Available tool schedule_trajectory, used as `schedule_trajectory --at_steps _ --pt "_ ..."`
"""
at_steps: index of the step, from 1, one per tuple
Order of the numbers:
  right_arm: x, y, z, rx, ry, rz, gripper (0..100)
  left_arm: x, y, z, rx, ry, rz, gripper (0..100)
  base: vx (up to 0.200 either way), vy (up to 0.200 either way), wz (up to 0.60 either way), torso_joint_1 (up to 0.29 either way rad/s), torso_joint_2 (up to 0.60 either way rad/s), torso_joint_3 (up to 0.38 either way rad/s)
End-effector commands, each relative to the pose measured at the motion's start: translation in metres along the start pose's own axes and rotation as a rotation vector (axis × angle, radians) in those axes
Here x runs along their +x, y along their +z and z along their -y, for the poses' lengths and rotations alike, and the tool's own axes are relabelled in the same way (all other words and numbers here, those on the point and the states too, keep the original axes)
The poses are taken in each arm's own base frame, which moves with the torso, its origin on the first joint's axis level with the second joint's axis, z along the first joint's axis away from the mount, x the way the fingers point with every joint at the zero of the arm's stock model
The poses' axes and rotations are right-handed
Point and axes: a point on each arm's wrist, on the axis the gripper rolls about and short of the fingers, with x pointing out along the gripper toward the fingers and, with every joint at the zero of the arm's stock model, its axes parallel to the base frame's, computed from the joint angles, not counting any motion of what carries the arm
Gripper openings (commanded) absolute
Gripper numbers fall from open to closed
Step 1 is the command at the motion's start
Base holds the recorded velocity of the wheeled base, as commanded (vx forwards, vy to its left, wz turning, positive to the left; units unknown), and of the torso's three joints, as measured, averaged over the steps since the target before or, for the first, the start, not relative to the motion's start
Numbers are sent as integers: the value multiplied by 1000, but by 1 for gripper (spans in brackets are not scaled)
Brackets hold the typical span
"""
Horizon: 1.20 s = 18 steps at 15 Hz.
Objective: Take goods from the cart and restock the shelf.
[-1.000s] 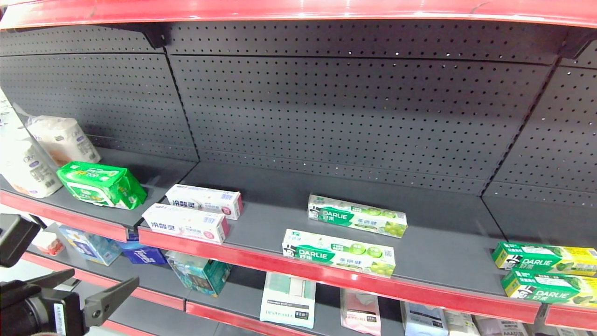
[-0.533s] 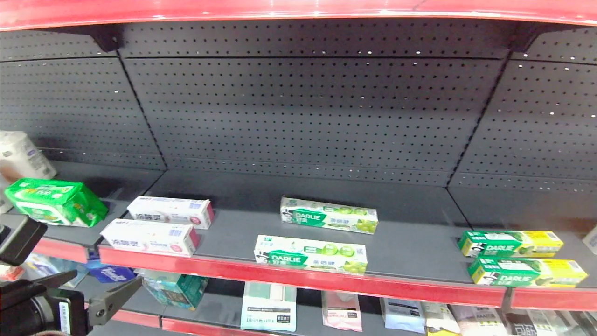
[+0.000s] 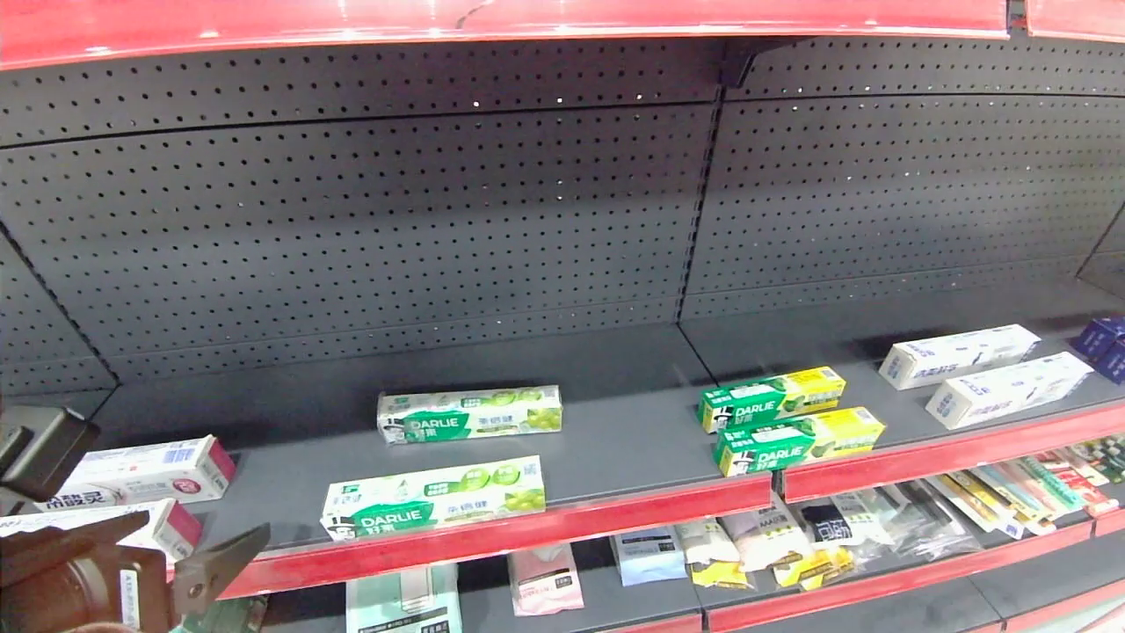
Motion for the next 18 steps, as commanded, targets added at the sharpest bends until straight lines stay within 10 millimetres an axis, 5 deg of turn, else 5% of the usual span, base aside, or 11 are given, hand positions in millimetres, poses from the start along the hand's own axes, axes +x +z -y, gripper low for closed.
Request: schedule_trajectory --at_steps 1,7,11,18 --pt "0 0 0 0 1 -2 100 15 3 -4 -14 64 -61 100 0 0 0 0 0 0" --pt "0 0 0 0 0 -2 100 77 33 -16 -72 201 -216 100 0 0 0 0 0 0" --pt "0 0 0 0 1 -2 100 111 33 -14 -34 205 -317 100 0 0 0 0 0 0" --pt "0 0 0 0 0 -2 100 130 32 -14 32 198 -372 100 0 0 0 0 0 0"
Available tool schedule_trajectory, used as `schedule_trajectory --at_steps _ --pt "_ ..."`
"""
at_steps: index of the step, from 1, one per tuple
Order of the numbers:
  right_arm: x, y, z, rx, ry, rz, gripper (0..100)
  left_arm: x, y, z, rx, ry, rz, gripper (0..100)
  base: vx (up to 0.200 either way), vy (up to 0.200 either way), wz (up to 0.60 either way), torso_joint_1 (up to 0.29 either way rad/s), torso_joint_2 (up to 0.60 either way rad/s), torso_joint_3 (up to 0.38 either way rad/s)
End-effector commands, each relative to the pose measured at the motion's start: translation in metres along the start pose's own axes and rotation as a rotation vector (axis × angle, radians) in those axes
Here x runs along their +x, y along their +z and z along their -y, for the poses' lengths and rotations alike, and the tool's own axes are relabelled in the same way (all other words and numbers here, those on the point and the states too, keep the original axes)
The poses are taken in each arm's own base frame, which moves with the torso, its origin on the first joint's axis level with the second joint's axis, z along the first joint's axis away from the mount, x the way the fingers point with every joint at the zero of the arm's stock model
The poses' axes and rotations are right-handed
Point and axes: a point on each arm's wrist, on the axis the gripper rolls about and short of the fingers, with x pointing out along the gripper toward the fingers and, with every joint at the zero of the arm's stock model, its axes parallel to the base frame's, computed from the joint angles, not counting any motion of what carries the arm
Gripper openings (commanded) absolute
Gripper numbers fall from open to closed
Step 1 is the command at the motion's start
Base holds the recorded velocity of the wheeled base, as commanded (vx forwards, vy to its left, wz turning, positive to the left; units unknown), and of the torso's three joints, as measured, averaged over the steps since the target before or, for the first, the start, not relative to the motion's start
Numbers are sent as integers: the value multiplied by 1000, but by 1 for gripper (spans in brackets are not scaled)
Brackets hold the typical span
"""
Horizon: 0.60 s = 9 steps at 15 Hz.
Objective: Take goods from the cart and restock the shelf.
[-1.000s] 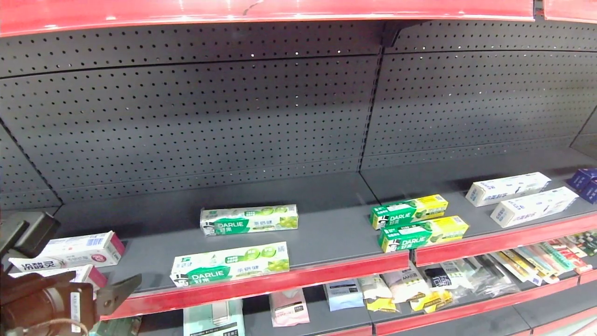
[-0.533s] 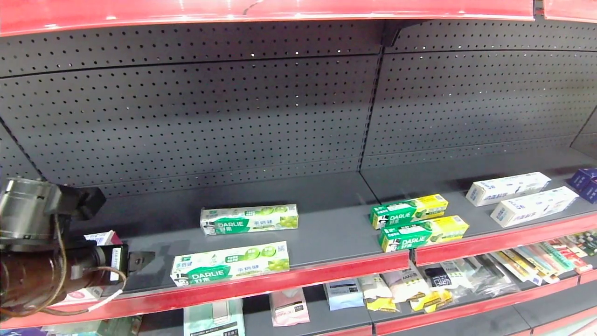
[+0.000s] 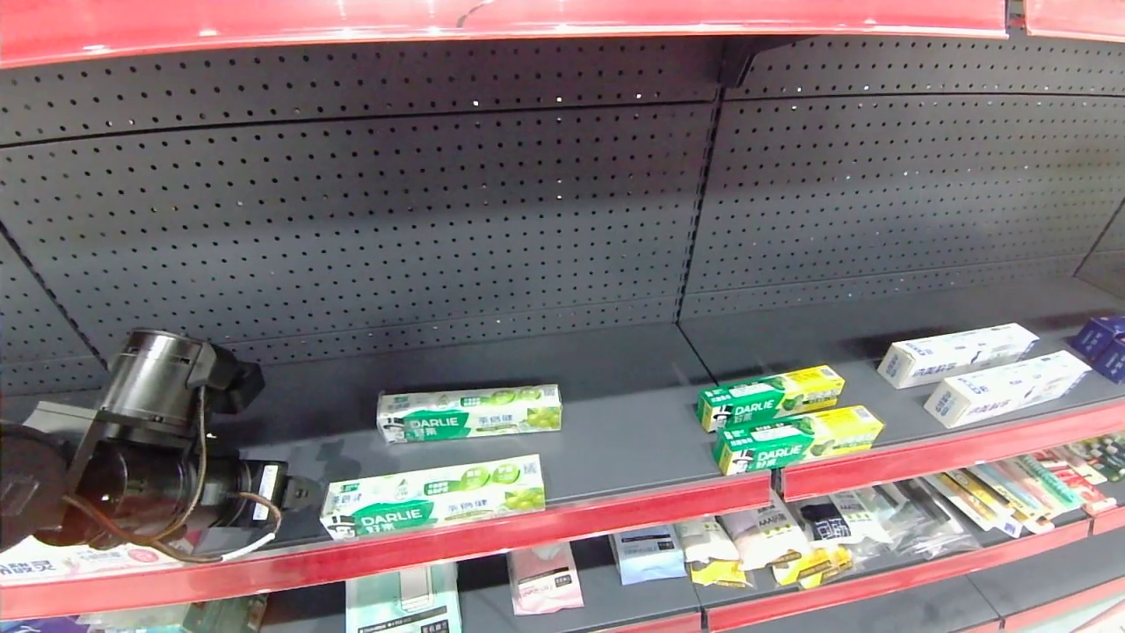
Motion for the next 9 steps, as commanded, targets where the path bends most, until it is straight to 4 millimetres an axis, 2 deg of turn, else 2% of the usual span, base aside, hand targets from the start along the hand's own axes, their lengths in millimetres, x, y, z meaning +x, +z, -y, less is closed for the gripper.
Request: schedule_trajectory --at_steps 1,9 --pt "0 0 0 0 0 1 100 7 2 1 2 3 -19 100 0 0 0 0 0 0" --pt "0 0 0 0 0 0 100 17 5 1 -8 -14 -46 100 0 0 0 0 0 0"
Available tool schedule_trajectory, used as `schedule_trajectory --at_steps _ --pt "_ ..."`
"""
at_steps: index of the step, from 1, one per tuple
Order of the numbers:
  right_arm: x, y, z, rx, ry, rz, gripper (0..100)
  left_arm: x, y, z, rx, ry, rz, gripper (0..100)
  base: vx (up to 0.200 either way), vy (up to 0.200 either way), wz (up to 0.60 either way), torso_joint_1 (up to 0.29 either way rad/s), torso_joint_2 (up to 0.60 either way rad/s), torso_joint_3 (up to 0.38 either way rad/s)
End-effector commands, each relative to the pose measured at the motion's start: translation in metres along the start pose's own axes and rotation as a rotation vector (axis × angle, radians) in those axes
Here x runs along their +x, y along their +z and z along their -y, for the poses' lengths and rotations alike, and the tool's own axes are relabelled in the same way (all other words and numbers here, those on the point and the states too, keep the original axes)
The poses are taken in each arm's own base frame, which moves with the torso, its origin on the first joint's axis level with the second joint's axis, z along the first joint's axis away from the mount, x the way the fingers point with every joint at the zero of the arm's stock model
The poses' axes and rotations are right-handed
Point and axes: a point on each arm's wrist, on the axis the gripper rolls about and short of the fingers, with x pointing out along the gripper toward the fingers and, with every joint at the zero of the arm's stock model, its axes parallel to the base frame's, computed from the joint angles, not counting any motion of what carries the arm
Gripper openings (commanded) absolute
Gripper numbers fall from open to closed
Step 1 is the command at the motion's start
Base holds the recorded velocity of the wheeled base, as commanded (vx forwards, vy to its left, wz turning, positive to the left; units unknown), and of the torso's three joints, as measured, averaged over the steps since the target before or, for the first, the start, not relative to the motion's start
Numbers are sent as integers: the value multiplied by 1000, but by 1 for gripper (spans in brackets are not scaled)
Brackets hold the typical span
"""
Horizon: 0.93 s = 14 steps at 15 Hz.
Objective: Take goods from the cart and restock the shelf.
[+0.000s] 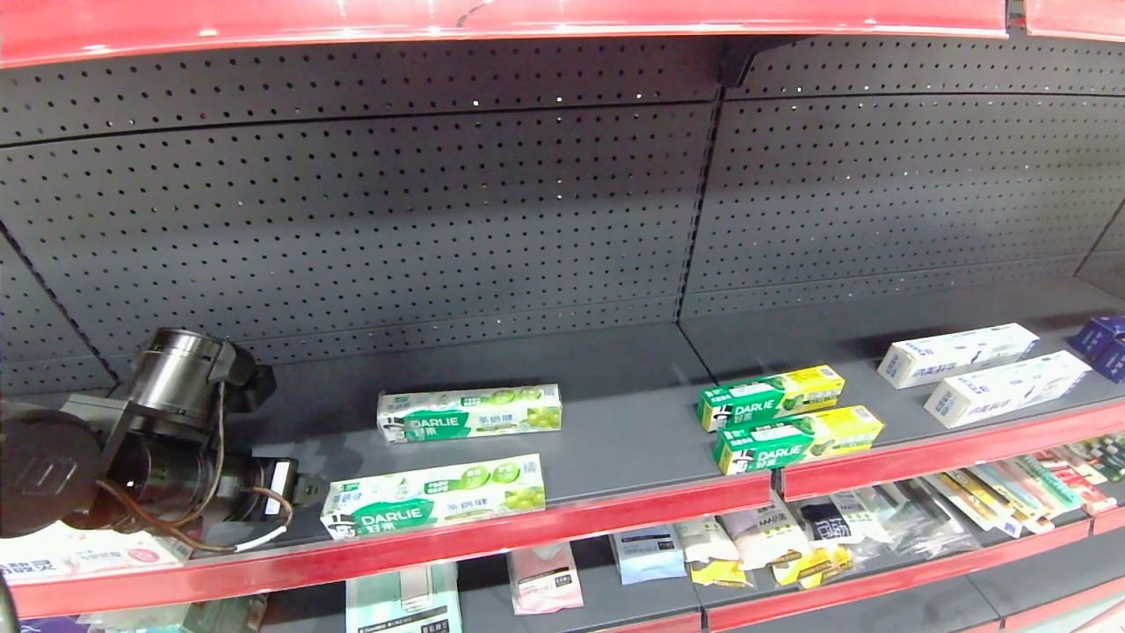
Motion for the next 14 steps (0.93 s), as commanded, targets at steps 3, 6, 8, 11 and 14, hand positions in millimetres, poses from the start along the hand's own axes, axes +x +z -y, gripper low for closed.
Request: schedule_trajectory --at_steps 3,6,8,11,14 --pt "0 0 0 0 0 -2 100 2 2 1 0 1 1 100 0 0 0 0 0 0" --pt "0 0 0 0 2 0 100 1 2 1 3 -1 -1 100 0 0 0 0 0 0" --pt "0 0 0 0 0 0 100 0 2 0 4 0 3 100 0 0 0 0 0 0" --pt "0 0 0 0 2 0 100 0 2 -1 14 3 3 100 0 0 0 0 0 0" --pt "0 0 0 0 2 0 100 1 2 -6 19 17 0 100 0 0 0 0 0 0"
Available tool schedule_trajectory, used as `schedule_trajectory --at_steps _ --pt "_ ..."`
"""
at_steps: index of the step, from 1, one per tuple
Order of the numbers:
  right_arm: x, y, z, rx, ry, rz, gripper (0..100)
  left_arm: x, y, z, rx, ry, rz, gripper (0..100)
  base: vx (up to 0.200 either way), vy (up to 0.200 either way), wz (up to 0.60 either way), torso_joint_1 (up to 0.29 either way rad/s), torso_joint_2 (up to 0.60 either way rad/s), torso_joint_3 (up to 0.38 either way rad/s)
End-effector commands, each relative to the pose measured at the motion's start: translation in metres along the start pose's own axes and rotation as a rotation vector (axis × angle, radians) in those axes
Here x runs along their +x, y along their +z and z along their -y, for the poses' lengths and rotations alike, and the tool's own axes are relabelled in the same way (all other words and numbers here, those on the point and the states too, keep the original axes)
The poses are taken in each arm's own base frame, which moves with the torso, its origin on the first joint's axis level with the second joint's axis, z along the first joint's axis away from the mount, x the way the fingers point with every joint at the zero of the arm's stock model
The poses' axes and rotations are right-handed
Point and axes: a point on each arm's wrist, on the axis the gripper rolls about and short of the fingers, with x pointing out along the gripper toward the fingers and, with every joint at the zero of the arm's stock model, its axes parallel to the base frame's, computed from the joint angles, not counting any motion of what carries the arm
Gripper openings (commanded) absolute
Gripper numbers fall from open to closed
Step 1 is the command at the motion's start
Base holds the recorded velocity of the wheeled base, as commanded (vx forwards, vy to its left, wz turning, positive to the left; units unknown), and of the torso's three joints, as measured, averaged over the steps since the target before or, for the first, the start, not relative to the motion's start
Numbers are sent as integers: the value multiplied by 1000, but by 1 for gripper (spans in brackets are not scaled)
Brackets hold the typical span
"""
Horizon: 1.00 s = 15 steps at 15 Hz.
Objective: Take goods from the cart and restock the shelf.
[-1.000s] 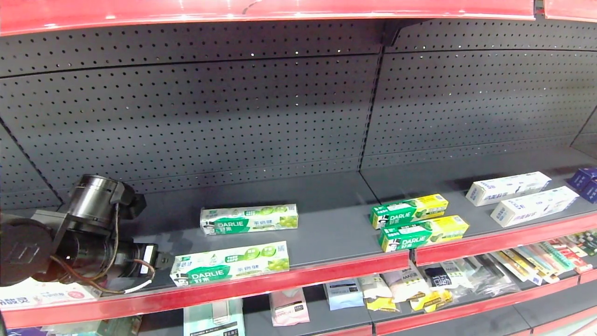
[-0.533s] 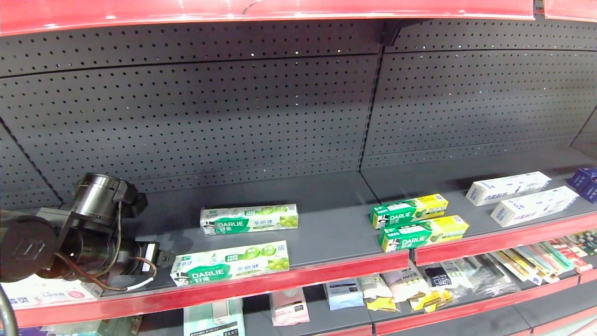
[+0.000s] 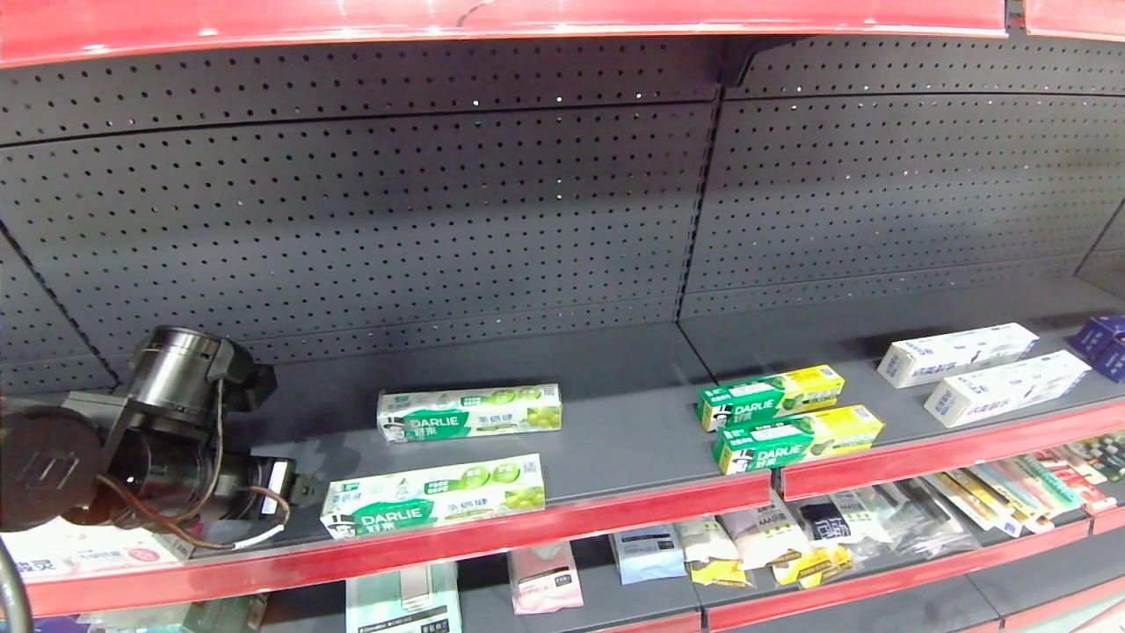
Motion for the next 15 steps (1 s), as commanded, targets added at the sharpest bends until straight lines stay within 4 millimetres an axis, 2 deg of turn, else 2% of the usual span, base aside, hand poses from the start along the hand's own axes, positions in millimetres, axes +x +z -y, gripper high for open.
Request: schedule_trajectory --at_steps 1,15 --pt "0 0 0 0 -1 -2 100 -2 1 -3 -11 6 9 100 0 0 0 0 0 0" --pt "0 0 0 0 0 -1 100 2 -5 -3 -14 -42 -22 100 0 0 0 0 0 0"
